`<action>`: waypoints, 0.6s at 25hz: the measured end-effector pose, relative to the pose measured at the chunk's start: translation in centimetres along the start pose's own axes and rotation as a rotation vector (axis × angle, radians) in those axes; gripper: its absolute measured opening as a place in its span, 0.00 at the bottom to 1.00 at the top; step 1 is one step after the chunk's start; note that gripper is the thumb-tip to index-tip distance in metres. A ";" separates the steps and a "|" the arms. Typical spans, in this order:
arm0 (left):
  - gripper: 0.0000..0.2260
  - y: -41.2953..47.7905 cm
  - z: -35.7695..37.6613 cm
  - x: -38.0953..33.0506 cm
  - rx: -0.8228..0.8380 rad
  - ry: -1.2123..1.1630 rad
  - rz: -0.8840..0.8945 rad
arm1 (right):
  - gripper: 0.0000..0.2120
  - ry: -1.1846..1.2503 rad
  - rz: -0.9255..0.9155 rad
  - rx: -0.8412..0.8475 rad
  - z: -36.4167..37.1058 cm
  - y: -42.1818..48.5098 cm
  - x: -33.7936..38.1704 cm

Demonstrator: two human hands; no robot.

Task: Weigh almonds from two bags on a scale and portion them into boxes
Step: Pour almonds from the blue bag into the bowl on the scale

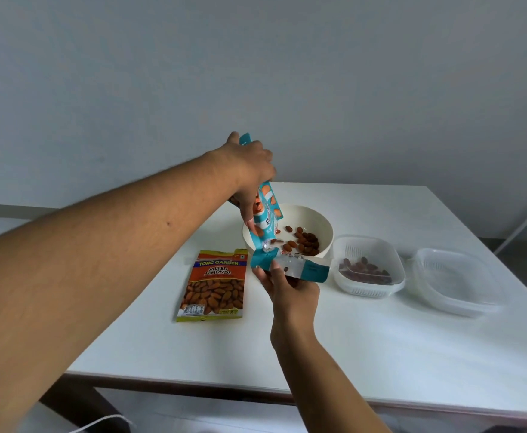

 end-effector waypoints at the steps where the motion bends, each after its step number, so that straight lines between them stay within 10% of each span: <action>1: 0.40 -0.1 -0.2 -0.2 -0.013 0.011 0.009 | 0.14 -0.001 0.001 0.002 0.1 0.0 -0.1; 15: 0.53 -2.8 2.1 2.9 -0.079 -0.152 -0.097 | 0.20 -0.055 -0.081 -0.043 -0.8 -0.8 0.9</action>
Point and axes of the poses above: each hand's wrist, its own y-axis towards the middle knuckle, its own z-axis out of the palm, x = y × z, the point moved 9 cm from there along y, towards the middle knuckle, and after that the axes turned 14 degrees about -y, right-handed, at the moved point
